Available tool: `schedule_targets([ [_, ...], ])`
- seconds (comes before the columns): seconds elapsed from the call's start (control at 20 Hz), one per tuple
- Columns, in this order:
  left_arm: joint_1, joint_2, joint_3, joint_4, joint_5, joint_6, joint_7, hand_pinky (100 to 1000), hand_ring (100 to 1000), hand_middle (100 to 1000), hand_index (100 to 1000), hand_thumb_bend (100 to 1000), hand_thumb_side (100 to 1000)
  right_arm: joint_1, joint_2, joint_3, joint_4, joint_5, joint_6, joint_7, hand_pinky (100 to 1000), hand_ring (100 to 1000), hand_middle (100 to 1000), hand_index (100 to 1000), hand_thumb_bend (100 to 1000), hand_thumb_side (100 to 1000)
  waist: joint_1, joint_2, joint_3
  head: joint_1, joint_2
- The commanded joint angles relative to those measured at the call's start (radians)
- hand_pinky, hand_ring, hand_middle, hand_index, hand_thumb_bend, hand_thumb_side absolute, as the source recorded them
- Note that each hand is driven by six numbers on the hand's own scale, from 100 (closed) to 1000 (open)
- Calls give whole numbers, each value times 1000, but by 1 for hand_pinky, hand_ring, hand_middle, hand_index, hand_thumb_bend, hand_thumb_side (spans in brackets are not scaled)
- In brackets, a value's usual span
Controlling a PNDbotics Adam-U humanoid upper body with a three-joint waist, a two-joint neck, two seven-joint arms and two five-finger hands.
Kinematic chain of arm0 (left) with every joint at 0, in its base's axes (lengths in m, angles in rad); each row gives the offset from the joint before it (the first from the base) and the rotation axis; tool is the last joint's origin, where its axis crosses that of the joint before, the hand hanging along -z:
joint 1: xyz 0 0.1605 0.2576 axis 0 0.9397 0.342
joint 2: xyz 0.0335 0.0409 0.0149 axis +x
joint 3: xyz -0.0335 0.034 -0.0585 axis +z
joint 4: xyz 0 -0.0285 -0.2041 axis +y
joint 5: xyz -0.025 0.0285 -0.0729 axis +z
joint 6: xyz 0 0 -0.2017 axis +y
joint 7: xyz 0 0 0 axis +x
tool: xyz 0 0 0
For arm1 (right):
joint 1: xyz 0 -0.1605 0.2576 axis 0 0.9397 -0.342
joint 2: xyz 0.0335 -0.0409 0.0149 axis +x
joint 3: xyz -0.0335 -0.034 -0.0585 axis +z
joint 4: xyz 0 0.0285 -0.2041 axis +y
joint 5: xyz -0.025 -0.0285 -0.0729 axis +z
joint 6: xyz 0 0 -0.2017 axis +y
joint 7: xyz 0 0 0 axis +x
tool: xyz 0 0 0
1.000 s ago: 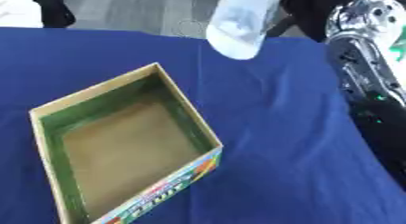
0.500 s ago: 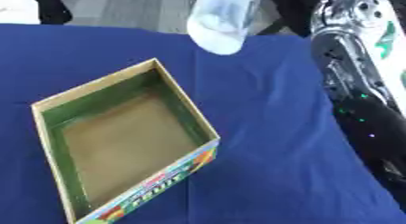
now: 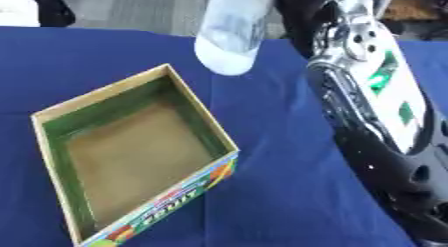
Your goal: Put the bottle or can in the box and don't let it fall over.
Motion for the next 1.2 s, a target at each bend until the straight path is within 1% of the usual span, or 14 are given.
schedule_targets([
  [0.05,-18,25,19,-20,3,-7,17,1000,1000,1000,807,100,649,-7,20,9,-4,36,0,-22,1000,1000,1000,178,100,470,5,-30,4,-12,6],
  [0.2,-25,23,26,-20,5,-11,26,1000,1000,1000,807,100,651,5,44,29,16,60,3,-37,1000,1000,1000,178,100,470,3,-29,8,-21,8],
  [0.55,-39,18,39,-20,4,-19,38,1000,1000,1000,806,100,655,14,76,65,78,78,3,-60,1000,1000,1000,179,100,470,1,-25,19,-33,9],
  [0.6,-42,17,41,-20,5,-21,40,1000,1000,1000,806,100,655,16,82,71,92,78,3,-65,1000,1000,1000,180,100,449,1,-23,22,-35,9],
  [0.75,-53,14,44,-20,4,-27,40,1000,1000,1000,806,100,656,17,100,91,140,77,5,-82,1000,1000,1000,180,100,423,0,-19,32,-41,5],
  [0.8,-57,13,44,-20,3,-31,40,1000,1000,1000,806,100,662,17,104,98,154,77,4,-88,1000,1000,1000,180,100,377,-1,-17,35,-43,4],
  [0.85,-62,13,44,-20,1,-36,39,1000,1000,1000,806,100,656,18,109,105,169,76,3,-92,1000,1000,1000,180,100,414,-2,-16,38,-46,3],
  [1.05,-77,9,36,-20,-3,-54,32,1000,1000,1000,805,100,655,31,134,130,233,57,-5,-109,1000,1000,1000,181,100,308,-5,-11,48,-55,2],
  [1.2,-86,10,27,-20,-4,-63,21,1000,1000,1000,805,100,653,47,152,149,285,44,-19,-124,1000,1000,1000,181,100,269,-7,-7,50,-67,4],
])
